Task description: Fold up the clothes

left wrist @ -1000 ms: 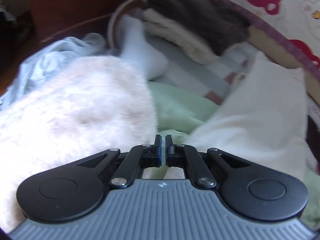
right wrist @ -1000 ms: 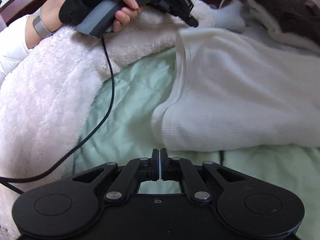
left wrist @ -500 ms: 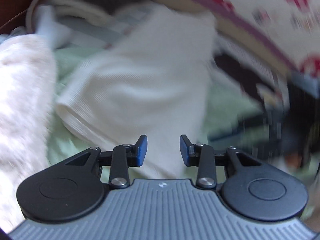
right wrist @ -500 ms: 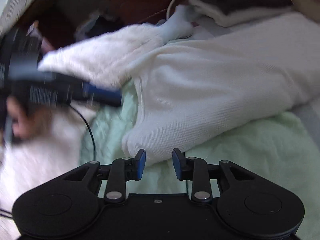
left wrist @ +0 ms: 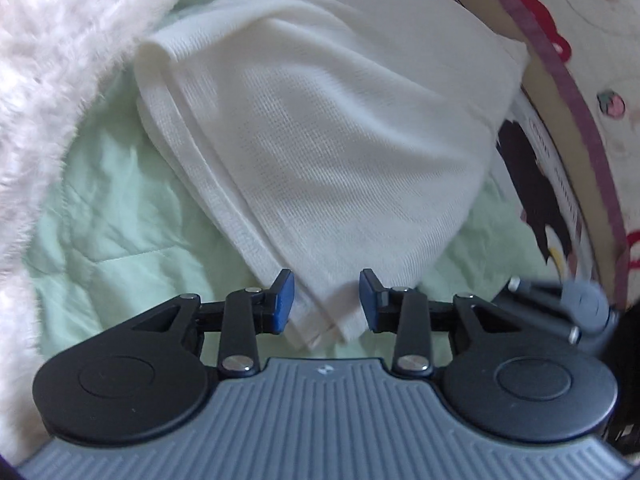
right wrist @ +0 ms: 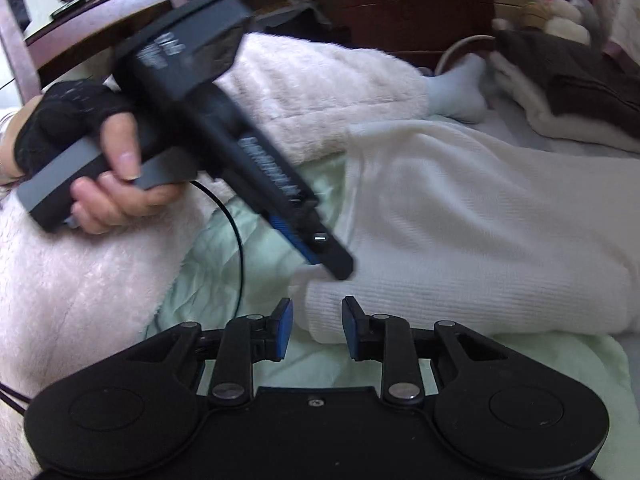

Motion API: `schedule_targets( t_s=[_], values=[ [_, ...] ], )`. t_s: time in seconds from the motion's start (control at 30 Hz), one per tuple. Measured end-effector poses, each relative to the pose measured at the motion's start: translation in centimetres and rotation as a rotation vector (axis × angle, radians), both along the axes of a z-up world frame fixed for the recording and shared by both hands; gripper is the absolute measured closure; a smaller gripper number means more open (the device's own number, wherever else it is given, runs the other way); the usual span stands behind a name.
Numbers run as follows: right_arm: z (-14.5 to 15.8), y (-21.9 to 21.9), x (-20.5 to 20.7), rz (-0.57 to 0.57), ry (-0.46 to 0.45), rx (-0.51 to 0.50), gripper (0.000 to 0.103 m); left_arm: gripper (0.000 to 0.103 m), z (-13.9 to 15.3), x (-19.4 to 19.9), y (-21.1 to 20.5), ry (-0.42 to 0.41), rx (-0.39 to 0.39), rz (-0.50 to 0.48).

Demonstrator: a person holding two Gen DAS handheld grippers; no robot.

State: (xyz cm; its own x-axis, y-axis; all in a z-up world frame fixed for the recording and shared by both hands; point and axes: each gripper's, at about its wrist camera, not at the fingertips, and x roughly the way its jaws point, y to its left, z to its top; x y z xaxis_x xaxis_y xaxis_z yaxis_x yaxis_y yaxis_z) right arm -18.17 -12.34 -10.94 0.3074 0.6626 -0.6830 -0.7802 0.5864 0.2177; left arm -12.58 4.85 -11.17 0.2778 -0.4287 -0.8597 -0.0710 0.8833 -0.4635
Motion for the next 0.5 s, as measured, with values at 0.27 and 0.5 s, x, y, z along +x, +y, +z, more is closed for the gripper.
schedule_targets(
  t_s=[0.27, 0.5],
  values=[
    [-1.9, 0.3, 0.5, -0.029, 0.013, -0.045, 0.072, 0.047, -2.6, -1.4, -0.7, 0.068, -0.031, 0.209],
    [-1.7, -0.5, 0.7, -0.092, 0.027, -0.011, 0.072, 0.051, -0.8, -3.2, -0.8, -0.023, 0.0, 0.276]
  ],
)
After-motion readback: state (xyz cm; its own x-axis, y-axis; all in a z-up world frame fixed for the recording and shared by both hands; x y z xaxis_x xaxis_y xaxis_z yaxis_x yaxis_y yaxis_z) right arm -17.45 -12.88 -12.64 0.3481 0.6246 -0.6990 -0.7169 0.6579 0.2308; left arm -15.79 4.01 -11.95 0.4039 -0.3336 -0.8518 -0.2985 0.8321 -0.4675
